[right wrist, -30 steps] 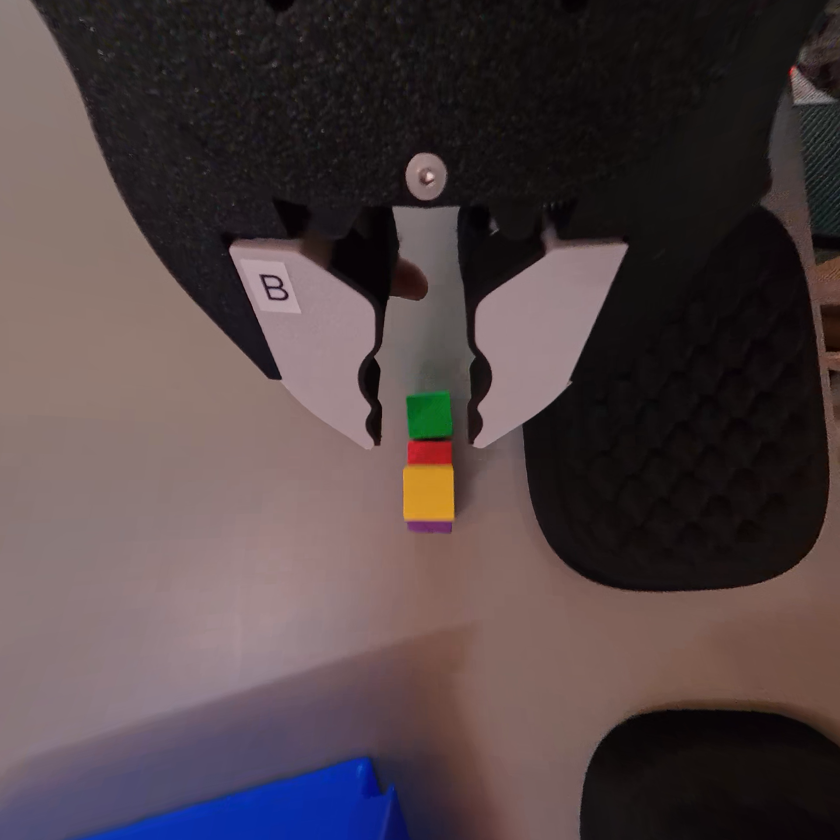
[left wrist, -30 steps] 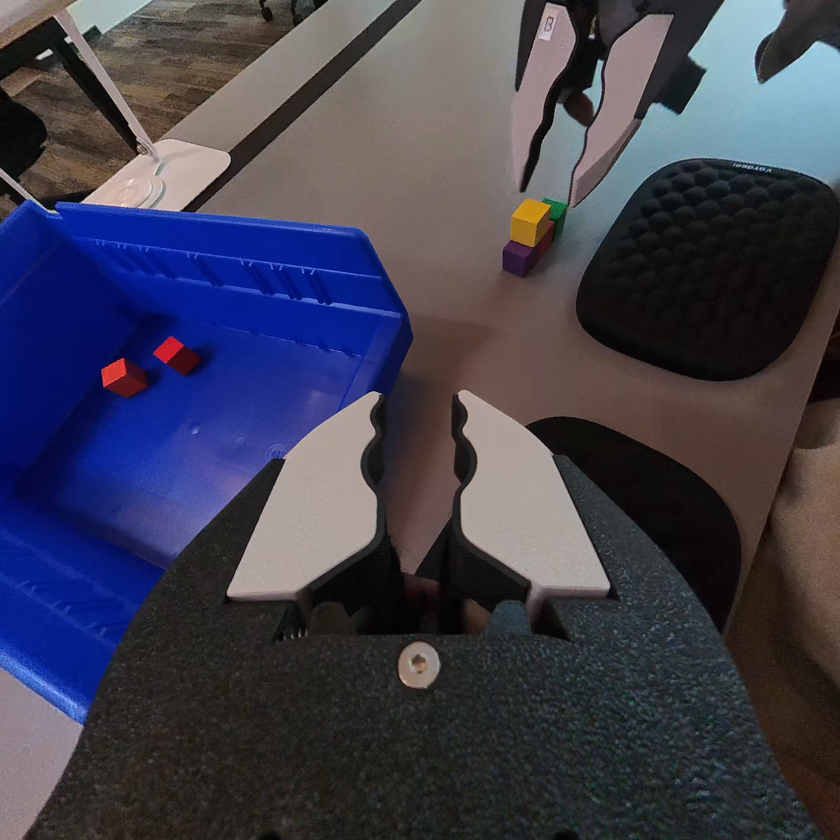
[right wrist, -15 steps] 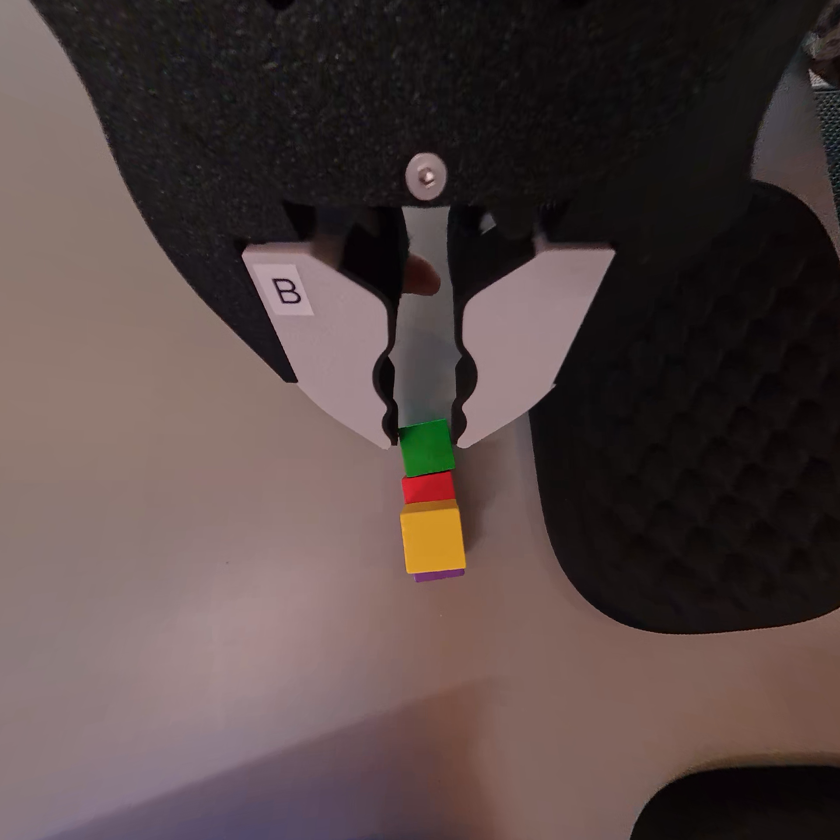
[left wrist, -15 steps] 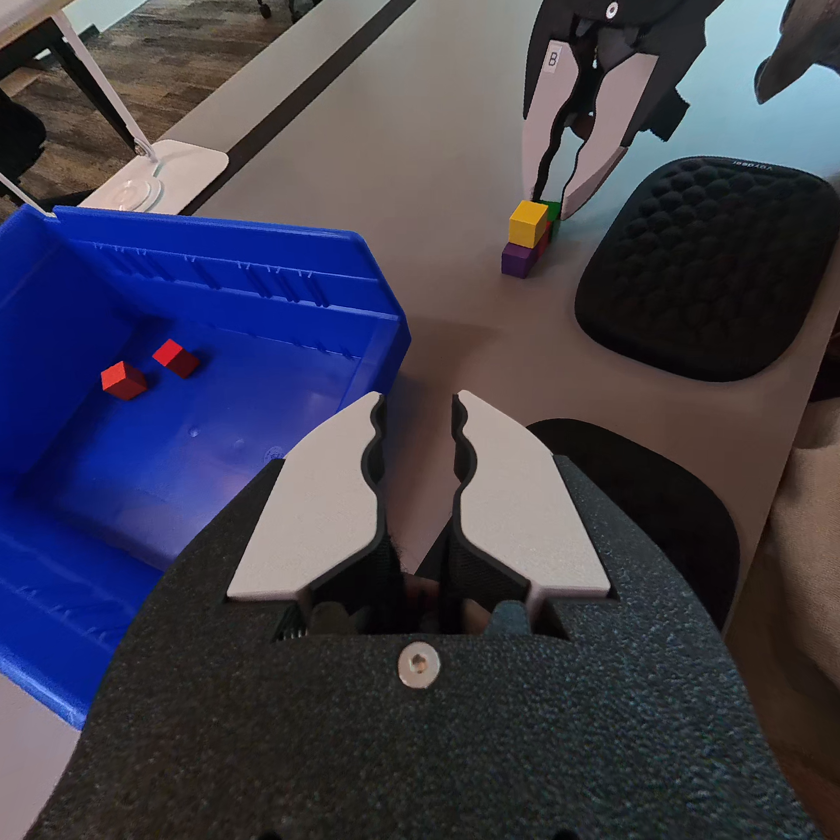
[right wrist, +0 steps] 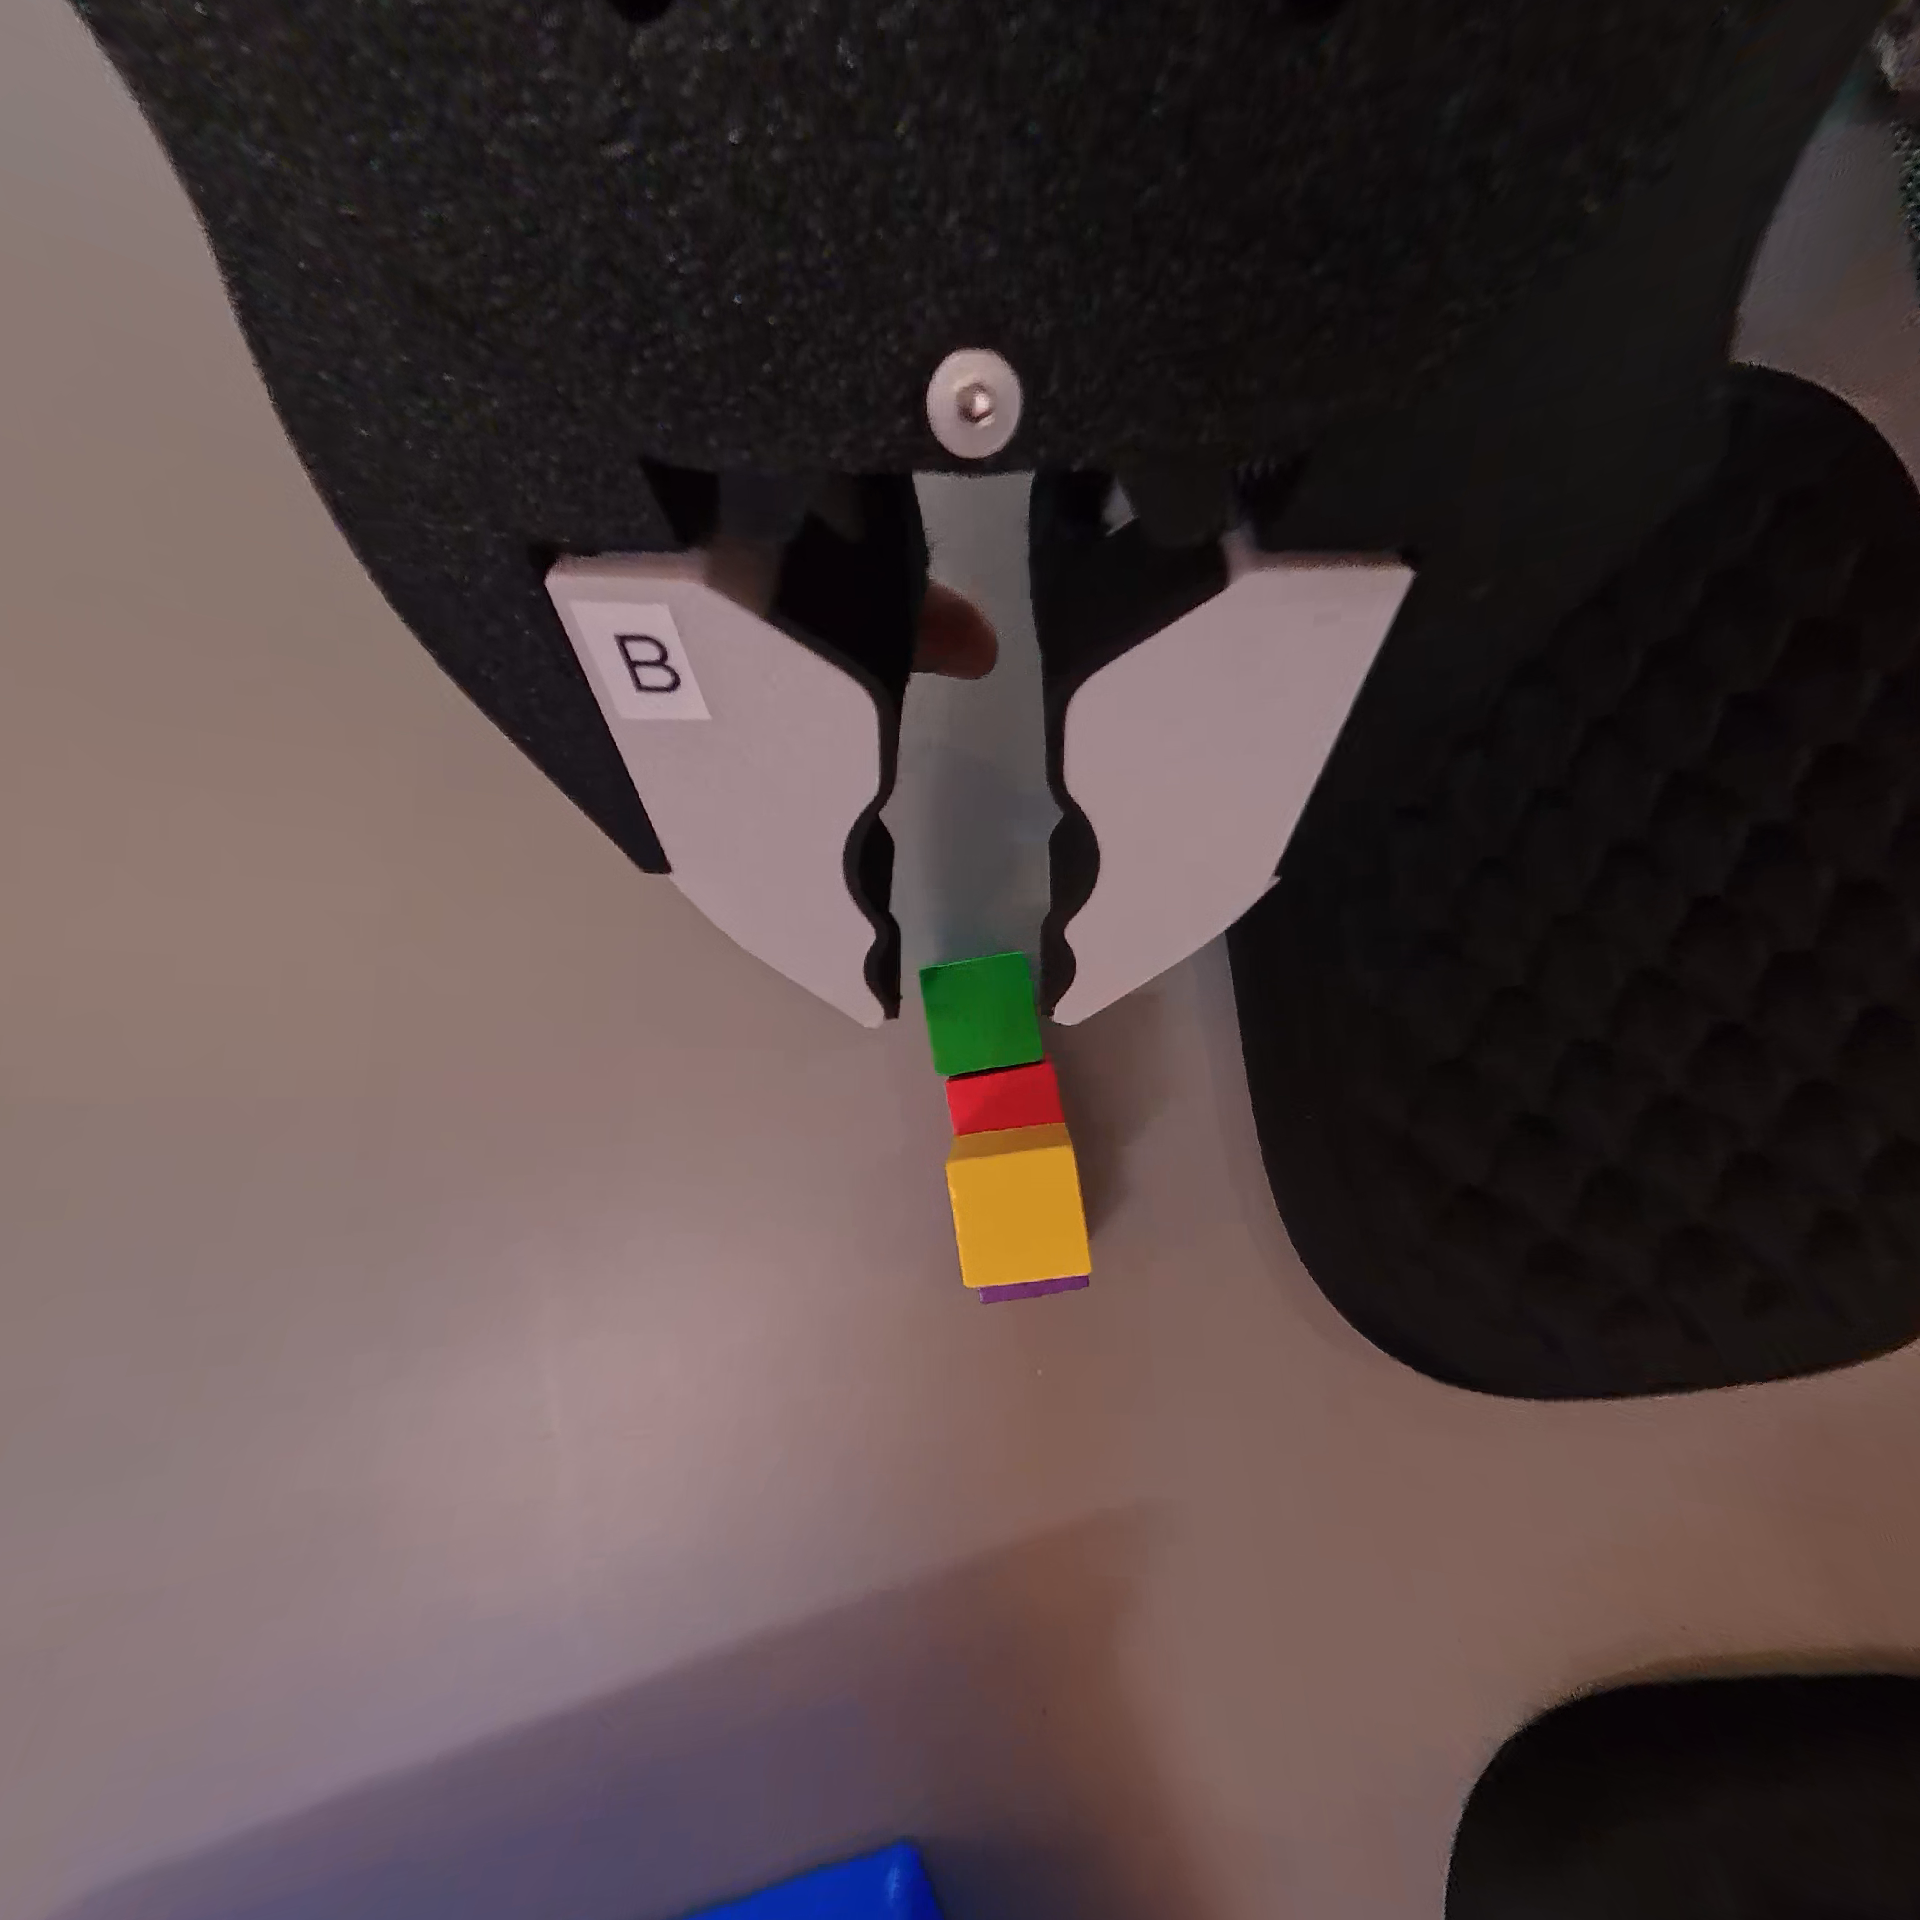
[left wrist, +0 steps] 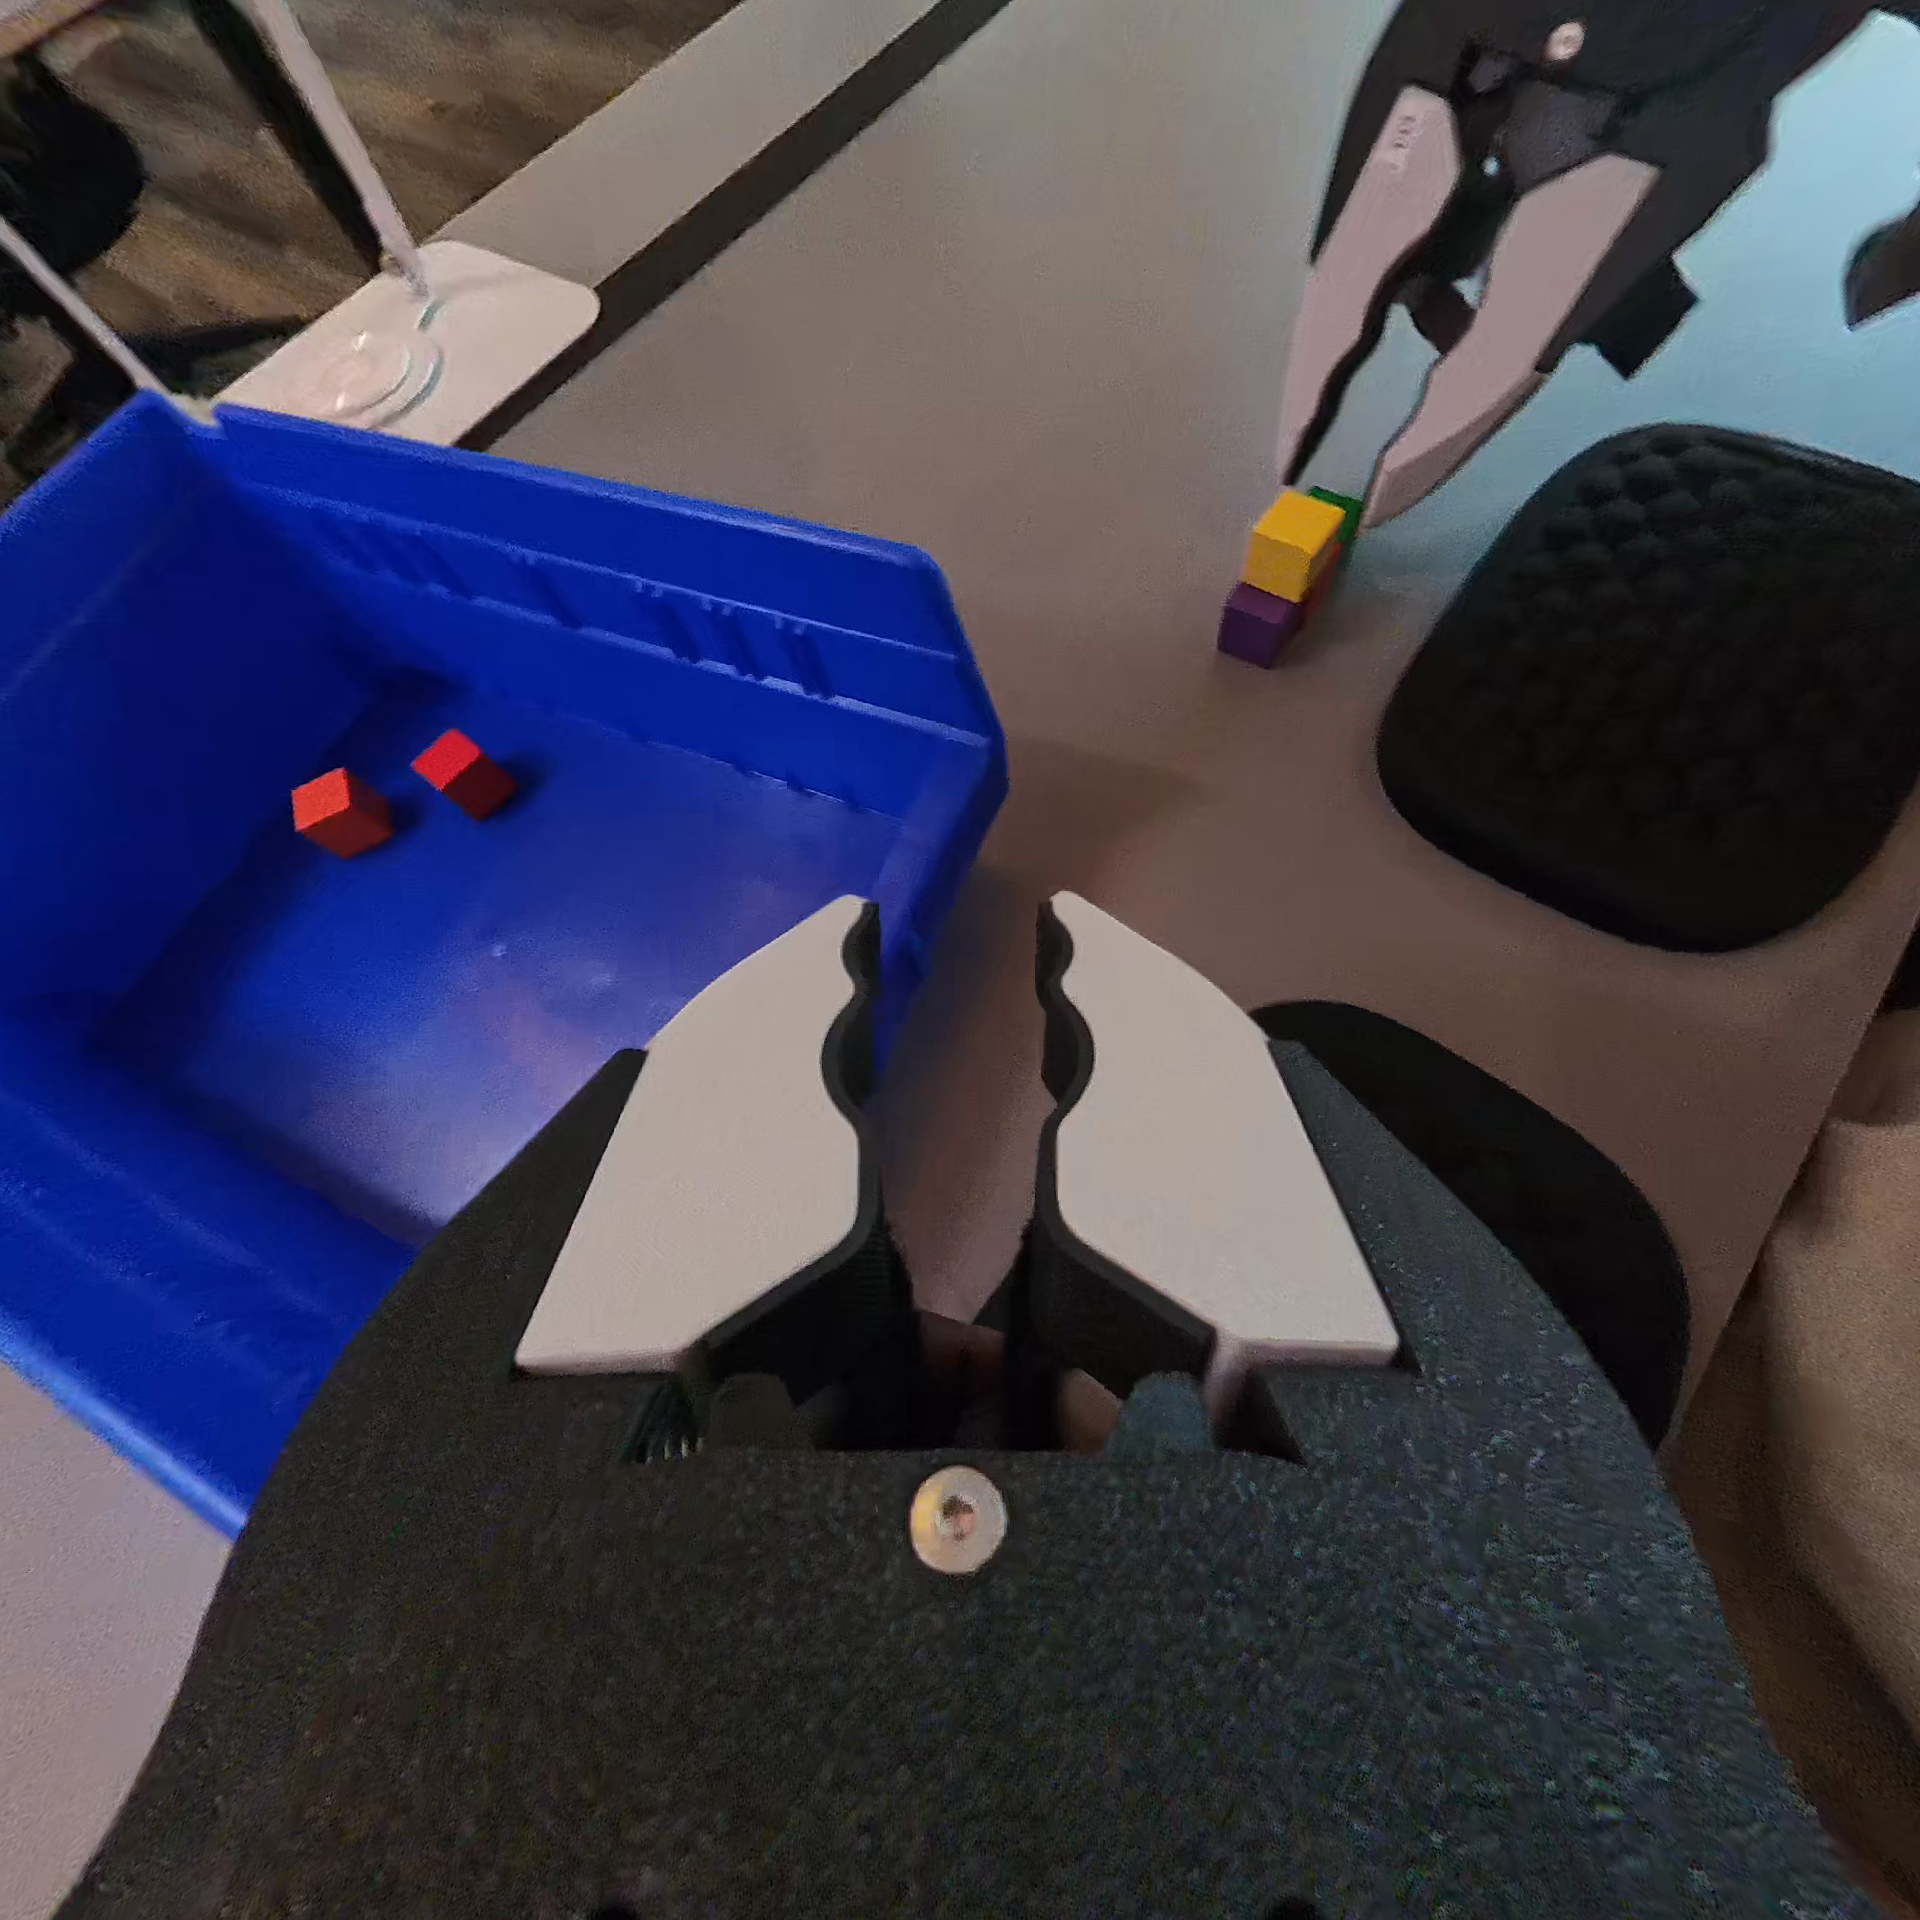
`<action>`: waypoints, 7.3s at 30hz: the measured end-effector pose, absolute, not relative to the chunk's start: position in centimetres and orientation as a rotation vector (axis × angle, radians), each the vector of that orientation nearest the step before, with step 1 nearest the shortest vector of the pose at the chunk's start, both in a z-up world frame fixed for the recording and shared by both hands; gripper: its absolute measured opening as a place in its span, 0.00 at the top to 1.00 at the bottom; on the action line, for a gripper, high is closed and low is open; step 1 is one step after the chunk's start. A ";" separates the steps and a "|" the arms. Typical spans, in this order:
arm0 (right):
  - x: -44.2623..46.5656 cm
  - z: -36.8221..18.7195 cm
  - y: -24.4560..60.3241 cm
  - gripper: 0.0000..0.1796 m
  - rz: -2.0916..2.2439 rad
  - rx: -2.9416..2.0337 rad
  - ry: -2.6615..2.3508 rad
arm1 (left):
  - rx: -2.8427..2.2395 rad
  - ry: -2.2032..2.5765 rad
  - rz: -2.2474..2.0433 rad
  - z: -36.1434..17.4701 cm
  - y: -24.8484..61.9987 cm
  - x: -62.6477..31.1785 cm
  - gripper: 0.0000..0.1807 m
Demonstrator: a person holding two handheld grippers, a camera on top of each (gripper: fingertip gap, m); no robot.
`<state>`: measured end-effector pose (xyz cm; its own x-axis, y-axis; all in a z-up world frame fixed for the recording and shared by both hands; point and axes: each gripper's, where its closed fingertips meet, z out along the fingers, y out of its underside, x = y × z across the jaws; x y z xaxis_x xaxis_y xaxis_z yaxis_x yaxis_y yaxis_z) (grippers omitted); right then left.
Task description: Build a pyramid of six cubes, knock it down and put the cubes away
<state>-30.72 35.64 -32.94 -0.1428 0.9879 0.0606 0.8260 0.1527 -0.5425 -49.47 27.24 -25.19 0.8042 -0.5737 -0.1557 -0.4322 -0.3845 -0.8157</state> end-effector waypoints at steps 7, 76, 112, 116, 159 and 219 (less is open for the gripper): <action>-31.7 -28.0 34.8 0.69 0.738 -1.632 -1.791 | -2.149 0.869 -0.031 -21.2 34.9 -52.7 0.76; -30.0 -30.5 34.7 0.89 0.424 -1.748 -2.248 | -2.025 0.872 -0.470 -24.5 23.8 -44.4 0.79; -31.6 -31.1 34.7 0.87 0.425 -1.697 -2.349 | -2.059 0.879 -0.435 -25.1 24.7 -45.4 0.82; -31.5 -30.3 34.8 0.84 0.438 -1.682 -2.299 | -2.067 0.868 -0.424 -24.9 25.3 -45.5 0.82; -33.3 -22.7 30.4 0.80 0.863 -1.405 -1.513 | -2.464 0.597 -0.442 -25.3 45.6 -57.7 0.88; -32.5 -29.9 34.2 0.88 0.313 -1.721 -2.329 | -1.994 0.980 -0.533 -27.4 23.5 -42.5 0.83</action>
<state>-32.50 34.17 -29.93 -0.2849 0.9570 0.0555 0.9082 0.2880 -0.3036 -42.48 23.54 -27.37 0.6059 -0.7954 0.0127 -0.4430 -0.3506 -0.8251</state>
